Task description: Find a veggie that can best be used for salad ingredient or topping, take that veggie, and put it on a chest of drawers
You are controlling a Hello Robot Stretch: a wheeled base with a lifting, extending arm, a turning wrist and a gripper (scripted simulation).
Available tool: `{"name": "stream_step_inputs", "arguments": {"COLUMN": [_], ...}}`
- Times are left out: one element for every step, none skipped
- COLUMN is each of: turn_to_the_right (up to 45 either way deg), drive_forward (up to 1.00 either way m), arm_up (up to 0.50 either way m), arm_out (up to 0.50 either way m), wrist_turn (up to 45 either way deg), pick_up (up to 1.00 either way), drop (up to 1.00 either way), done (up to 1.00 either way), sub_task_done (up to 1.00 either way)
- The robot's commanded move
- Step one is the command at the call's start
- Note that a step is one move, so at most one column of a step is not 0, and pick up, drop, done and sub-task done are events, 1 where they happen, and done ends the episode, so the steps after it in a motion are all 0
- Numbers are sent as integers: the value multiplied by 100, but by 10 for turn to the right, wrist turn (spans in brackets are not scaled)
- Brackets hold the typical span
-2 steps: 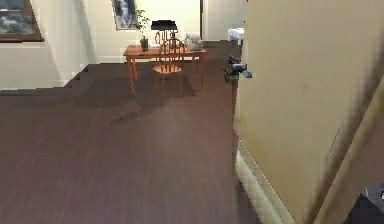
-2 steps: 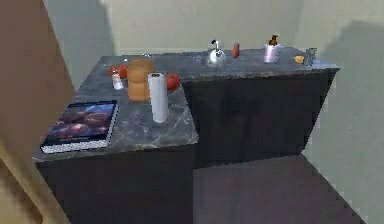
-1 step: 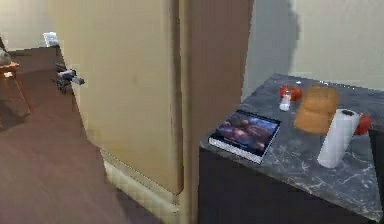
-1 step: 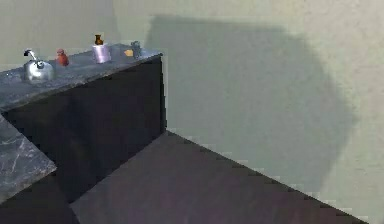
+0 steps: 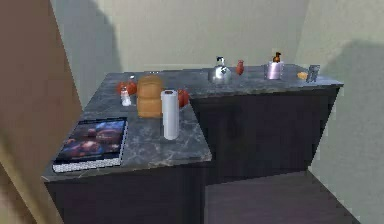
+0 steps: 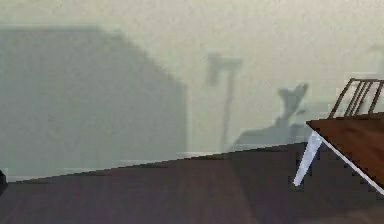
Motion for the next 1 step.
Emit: {"name": "stream_step_inputs", "arguments": {"turn_to_the_right": [270], "drive_forward": [0], "arm_up": [0], "arm_out": [0], "wrist_turn": [0], "pick_up": [0], "drop": [0], "done": [0], "sub_task_done": [0]}}
